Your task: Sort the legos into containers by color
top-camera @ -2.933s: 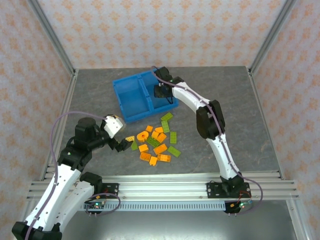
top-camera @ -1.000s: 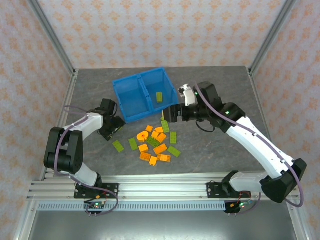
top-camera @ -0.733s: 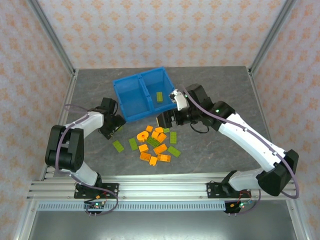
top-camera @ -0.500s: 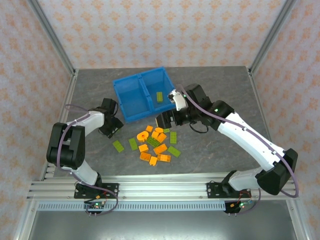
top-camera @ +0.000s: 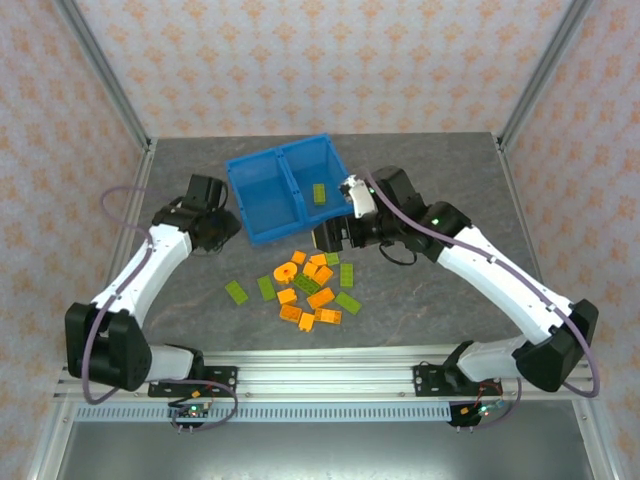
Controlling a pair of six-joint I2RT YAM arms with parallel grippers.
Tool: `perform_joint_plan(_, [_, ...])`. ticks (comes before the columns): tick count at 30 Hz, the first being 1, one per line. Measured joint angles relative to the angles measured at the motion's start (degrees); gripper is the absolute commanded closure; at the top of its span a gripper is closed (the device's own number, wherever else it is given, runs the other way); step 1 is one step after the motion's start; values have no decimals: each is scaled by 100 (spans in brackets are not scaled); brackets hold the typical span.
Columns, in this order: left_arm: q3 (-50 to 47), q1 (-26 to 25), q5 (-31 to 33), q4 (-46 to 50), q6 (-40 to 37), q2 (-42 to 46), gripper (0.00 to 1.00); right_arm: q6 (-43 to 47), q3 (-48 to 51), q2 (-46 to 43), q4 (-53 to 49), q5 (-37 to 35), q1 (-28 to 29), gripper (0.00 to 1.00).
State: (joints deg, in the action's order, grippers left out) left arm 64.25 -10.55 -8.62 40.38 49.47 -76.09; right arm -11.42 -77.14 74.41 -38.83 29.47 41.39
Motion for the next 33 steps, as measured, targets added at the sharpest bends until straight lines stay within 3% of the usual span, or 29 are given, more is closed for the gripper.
perform_joint_plan(6, [2236,-1464,437,-98,-151,-1036,75,-258,221,-730,398,-887,0,6])
perform_joint_plan(11, [3832,-1996,848,-114,-516,-2848,75,-450,352,-1104,442,-1353,0,6])
perform_joint_plan(17, [5569,-2096,1285,195,-1019,-4992,75,-662,671,-1440,411,-1641,0,6])
perform_joint_plan(22, [6470,-2085,1381,627,-1198,-6019,64,-721,793,-1685,367,-1829,0,6])
perform_joint_plan(24, [6677,-2085,1360,754,-1228,-6220,51,-723,793,-1731,369,-1875,0,6])
perform_joint_plan(26, [6730,-2085,1333,815,-1207,-6273,43,-723,793,-1742,372,-1906,0,6])
perform_joint_plan(33, [6780,-2085,1309,977,-1204,-5991,41,-719,793,-1742,369,-1934,0,5])
